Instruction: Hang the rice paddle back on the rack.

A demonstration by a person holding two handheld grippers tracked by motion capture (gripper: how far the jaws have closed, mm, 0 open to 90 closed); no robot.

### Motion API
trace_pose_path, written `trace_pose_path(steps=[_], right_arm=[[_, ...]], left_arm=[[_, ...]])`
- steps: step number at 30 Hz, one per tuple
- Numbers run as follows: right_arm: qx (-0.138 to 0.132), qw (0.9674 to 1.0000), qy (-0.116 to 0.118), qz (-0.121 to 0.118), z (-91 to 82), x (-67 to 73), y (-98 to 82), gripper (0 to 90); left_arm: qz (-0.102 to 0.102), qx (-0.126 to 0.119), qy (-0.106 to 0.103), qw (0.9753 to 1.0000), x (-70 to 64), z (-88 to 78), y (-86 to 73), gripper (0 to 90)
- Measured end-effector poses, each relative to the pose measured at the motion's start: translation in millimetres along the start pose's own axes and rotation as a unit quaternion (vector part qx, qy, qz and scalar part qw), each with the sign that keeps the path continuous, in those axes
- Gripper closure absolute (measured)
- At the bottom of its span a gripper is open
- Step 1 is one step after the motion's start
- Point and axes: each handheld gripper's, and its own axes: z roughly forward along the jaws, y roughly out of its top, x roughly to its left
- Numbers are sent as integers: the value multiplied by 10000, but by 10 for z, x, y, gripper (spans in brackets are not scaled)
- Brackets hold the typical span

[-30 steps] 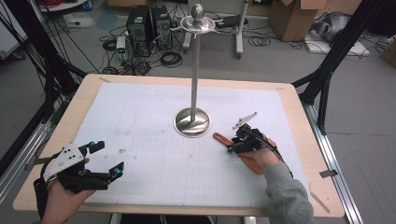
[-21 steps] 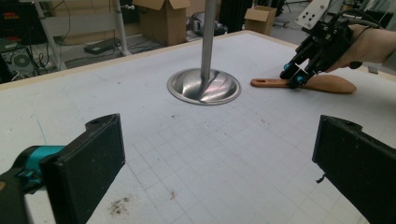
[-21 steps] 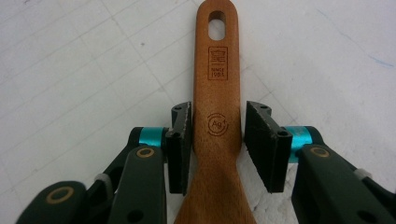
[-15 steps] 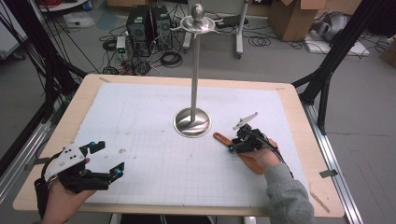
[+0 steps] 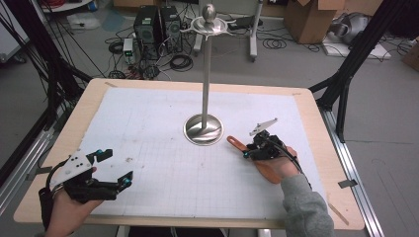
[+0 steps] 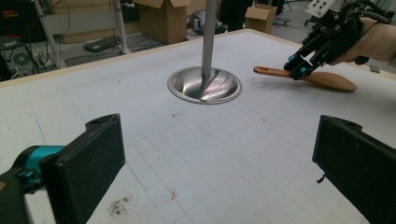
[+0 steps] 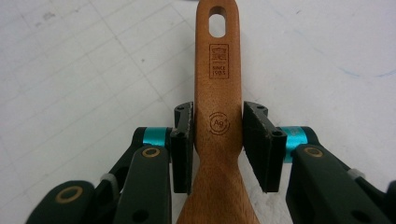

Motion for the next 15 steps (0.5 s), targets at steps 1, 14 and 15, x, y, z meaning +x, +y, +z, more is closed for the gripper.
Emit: trace_pose_path(steps=[1, 14, 15], right_arm=[[0, 10000, 0, 0, 0, 0, 0, 646], [-709, 9973, 106, 167, -276, -40, -13, 646], [-722, 9972, 118, 175, -291, -40, -13, 646]], left_arm=[[0, 0, 0, 10000, 0, 0, 0, 27], [2, 43, -11, 10000, -12, 66, 1, 27], [3, 44, -7, 10000, -11, 66, 1, 27]])
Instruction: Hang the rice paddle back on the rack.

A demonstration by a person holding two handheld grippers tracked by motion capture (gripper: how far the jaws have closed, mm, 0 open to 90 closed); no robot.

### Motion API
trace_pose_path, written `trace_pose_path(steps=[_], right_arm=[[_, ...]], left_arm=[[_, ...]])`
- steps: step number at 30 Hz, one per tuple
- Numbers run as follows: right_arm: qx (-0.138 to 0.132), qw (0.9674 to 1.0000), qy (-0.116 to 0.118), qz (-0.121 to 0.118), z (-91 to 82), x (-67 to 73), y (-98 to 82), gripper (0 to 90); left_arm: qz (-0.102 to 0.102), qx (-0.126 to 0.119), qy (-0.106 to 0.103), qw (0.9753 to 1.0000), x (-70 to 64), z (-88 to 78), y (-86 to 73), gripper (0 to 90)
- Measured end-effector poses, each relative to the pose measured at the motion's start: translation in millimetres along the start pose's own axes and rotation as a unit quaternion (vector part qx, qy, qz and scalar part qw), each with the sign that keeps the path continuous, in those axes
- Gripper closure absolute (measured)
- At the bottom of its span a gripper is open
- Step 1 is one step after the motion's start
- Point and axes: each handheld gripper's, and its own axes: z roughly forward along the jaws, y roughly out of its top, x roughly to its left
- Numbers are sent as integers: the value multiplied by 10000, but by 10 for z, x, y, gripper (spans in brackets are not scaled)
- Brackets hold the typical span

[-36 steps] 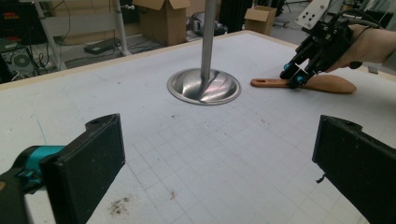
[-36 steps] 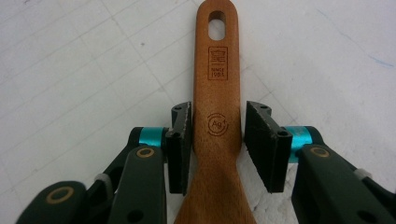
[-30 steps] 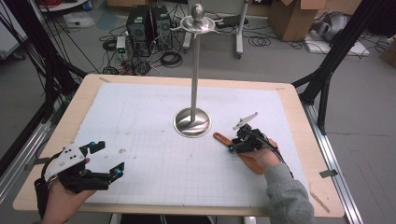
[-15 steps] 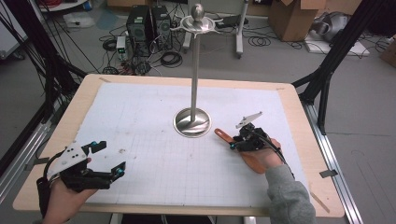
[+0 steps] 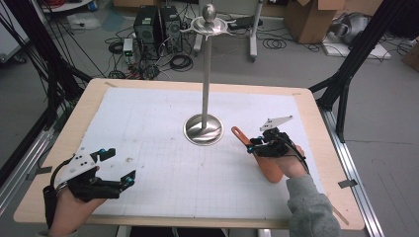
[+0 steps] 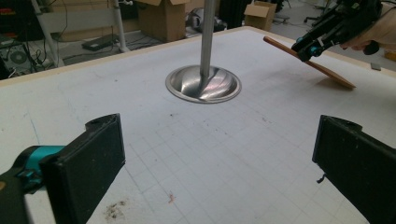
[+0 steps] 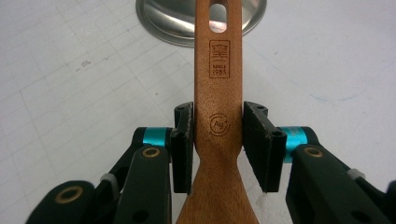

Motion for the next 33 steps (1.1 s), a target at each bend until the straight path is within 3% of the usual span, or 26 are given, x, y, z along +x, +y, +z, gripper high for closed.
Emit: trace_pose_path(steps=[8, 19, 33], right_arm=[[-220, 9997, -45, -90, -114, 37, 40, 647], [-995, 9949, 78, -120, -320, 62, 107, 646], [-1228, 9921, 115, -230, -491, 66, 209, 646]], left_arm=[[-11, -1, -13, 10000, 3, 3, 2, 27], [-41, -20, -40, 10000, 3, 14, -1, 27], [-51, 1, -28, 10000, 5, 14, -11, 27]])
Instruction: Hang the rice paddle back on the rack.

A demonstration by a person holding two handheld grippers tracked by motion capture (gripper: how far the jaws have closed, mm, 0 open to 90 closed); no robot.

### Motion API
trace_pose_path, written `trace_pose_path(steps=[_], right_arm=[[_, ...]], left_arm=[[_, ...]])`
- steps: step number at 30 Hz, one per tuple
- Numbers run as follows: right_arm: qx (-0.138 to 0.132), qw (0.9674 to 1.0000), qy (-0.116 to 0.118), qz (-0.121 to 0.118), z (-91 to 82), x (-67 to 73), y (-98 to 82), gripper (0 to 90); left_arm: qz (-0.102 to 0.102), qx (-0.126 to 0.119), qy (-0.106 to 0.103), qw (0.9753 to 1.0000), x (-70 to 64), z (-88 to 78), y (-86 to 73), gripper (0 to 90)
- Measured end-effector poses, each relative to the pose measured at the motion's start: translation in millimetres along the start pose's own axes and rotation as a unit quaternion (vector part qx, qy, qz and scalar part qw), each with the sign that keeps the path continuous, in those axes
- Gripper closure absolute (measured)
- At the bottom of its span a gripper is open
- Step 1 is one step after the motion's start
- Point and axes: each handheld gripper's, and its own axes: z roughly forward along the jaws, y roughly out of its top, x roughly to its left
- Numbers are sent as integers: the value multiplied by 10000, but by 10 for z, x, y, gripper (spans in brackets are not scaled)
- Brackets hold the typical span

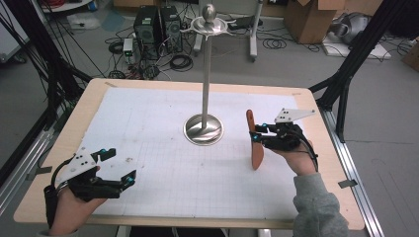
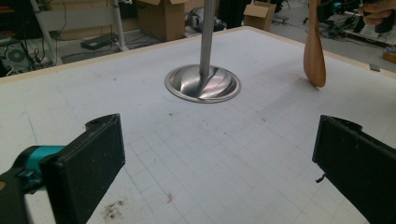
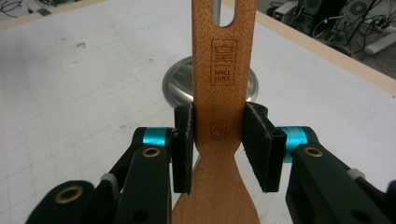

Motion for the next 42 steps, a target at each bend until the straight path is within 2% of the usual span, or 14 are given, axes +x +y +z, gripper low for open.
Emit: trace_pose_path(steps=[10, 20, 25, 28, 37, 42], right_arm=[[-54, 9999, -5, -155, -49, 20, 153, 647], [-188, 9997, 53, -164, -80, 22, 293, 647], [-256, 9995, 144, -143, -69, 13, 383, 647], [-240, 9996, 126, -122, -62, -4, 442, 647], [-426, 9989, 157, -146, -100, -69, 681, 647], [-491, 9985, 132, -215, -101, -69, 810, 647]], left_arm=[[6, -20, 16, 10000, 2, -21, 3, 27], [-17, -48, 47, 10000, 17, -55, 1, 27], [-61, -116, -18, 9999, 8, -60, 11, 27], [-71, -130, -20, 9999, 6, -62, 17, 27], [-138, -188, 40, 9997, 61, -111, 14, 27], [-103, -197, 27, 9997, 60, -118, 21, 27]])
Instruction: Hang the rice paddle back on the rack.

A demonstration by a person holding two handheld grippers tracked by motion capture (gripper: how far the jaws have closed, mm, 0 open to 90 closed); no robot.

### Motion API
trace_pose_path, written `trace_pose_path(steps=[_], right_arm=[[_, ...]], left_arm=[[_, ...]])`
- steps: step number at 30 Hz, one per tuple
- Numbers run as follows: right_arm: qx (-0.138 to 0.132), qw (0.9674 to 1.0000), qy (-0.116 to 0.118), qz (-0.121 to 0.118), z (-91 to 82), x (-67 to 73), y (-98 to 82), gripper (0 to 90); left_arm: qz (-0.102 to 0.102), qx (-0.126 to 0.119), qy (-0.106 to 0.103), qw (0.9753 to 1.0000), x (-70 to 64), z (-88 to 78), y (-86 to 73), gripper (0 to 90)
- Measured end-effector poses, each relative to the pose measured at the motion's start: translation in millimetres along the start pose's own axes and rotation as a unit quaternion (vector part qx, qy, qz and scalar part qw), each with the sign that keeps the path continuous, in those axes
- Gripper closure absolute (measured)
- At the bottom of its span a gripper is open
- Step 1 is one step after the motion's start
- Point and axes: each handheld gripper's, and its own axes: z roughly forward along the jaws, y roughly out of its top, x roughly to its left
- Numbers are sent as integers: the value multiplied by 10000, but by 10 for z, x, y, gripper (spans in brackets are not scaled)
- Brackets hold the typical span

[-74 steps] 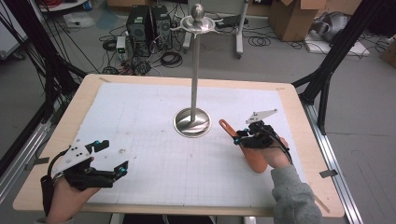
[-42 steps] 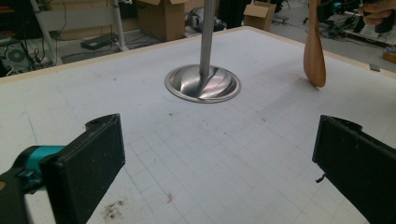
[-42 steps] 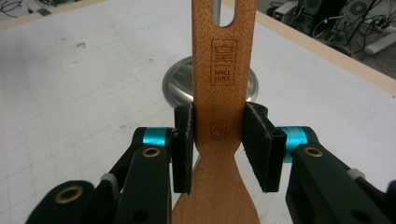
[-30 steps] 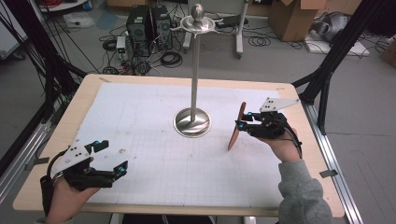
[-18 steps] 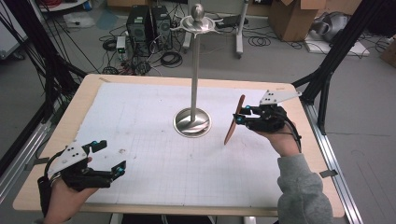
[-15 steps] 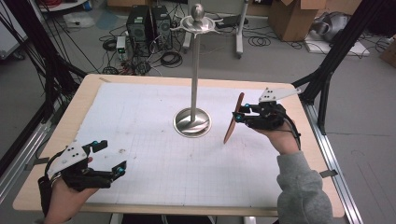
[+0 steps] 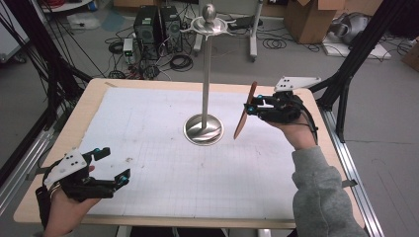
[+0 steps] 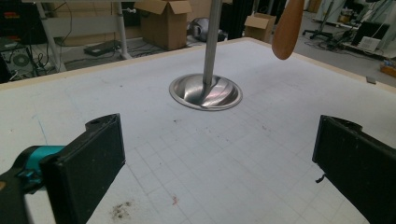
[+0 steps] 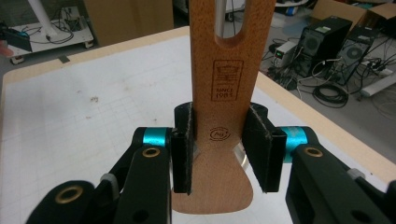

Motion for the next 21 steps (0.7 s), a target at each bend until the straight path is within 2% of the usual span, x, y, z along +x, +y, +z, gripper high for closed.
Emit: trace_pose_path(steps=[8, 13, 16, 21], right_arm=[[41, 9999, 76, -91, 47, -27, 154, 647], [-75, 9999, 120, -84, 53, -54, 271, 647], [-61, 9999, 127, -81, 55, -60, 329, 646], [-86, 9998, 134, -96, 76, -81, 405, 647]], left_arm=[[-60, -20, 53, 10000, 48, -27, -16, 27], [-84, -57, 66, 9999, 69, -51, -9, 27], [-11, -32, 180, 9998, 76, -76, 1, 27], [-88, -49, 128, 9999, 91, -55, -19, 27]])
